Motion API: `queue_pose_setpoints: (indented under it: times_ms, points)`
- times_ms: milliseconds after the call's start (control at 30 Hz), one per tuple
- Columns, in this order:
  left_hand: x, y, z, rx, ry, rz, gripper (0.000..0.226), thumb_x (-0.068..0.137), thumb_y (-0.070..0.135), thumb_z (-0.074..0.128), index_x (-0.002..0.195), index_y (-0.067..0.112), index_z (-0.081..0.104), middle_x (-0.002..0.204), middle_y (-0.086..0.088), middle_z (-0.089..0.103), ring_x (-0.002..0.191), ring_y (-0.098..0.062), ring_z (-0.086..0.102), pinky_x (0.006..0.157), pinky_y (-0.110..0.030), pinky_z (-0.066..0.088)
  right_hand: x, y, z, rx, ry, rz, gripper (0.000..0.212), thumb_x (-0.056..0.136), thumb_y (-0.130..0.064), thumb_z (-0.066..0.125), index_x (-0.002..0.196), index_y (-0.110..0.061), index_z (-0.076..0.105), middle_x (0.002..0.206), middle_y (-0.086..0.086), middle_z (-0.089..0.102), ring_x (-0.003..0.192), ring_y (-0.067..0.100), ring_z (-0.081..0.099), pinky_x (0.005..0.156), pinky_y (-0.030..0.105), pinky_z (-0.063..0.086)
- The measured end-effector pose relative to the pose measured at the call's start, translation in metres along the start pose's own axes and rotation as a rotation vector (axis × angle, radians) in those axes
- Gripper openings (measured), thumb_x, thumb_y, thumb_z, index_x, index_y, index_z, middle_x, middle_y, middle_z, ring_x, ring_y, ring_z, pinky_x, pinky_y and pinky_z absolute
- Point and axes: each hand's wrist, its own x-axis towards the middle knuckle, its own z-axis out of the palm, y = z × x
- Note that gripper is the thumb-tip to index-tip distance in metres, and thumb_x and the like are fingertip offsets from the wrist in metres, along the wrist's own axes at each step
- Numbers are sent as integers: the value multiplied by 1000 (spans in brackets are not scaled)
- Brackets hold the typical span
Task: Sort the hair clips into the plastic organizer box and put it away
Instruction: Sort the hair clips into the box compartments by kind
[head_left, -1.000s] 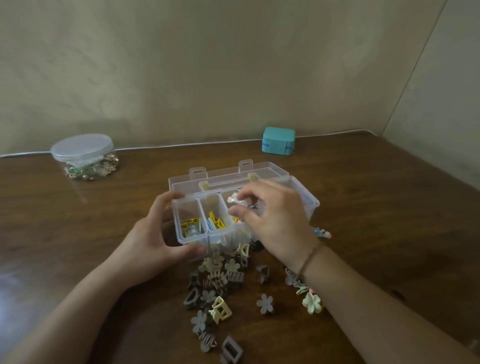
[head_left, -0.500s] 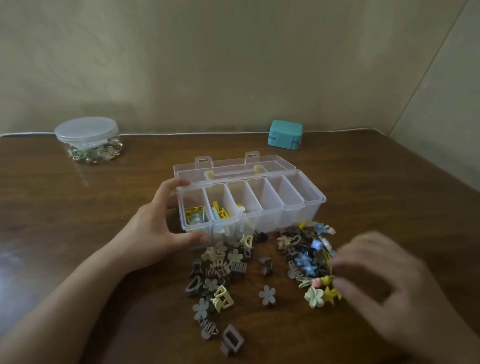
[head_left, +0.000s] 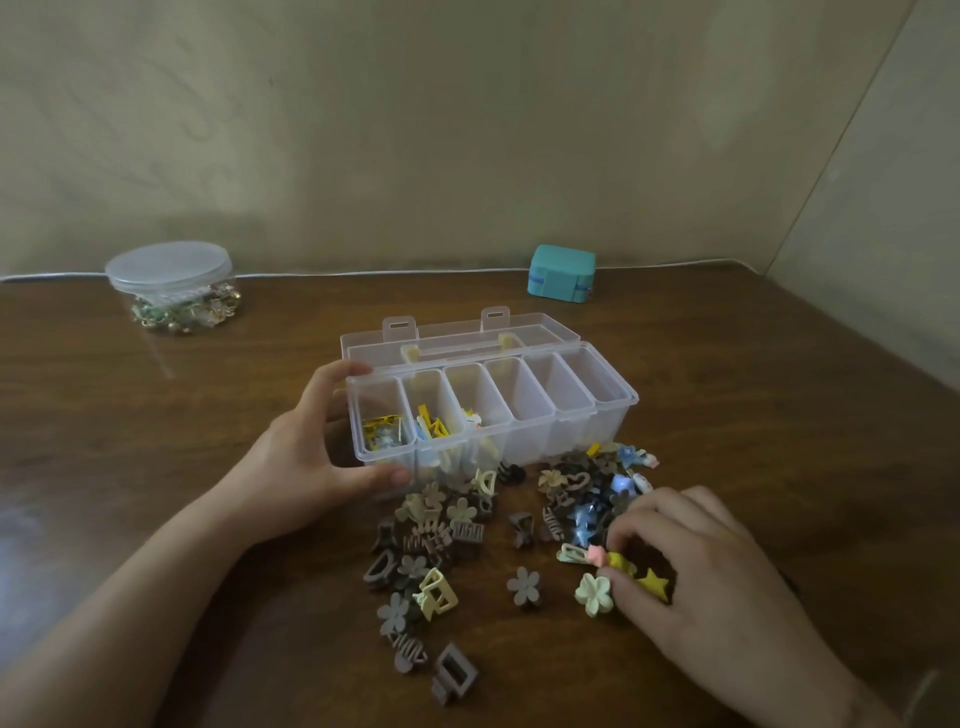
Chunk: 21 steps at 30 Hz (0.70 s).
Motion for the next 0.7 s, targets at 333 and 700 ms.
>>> queue_pose_setpoints:
  times_ms: [333,700]
  points:
    - [2,0,0,22,-6,11,103,46,74,80,132,57,26,136,13,57,122,-8,57,105,-42,46,47,-26,-30,342,288,-51,10,78,-35,68,86,-31,65,80,-13,62,78,4,61,65,15,49]
    - [2,-1,-1,12,3,28,100,47,72,81,131,59,27,134,15,58,122,-4,56,107,-40,44,139,-38,19,356,350,-87,12,87,-37,64,83,-26,68,71,-16,66,83,9,59,75,39,52]
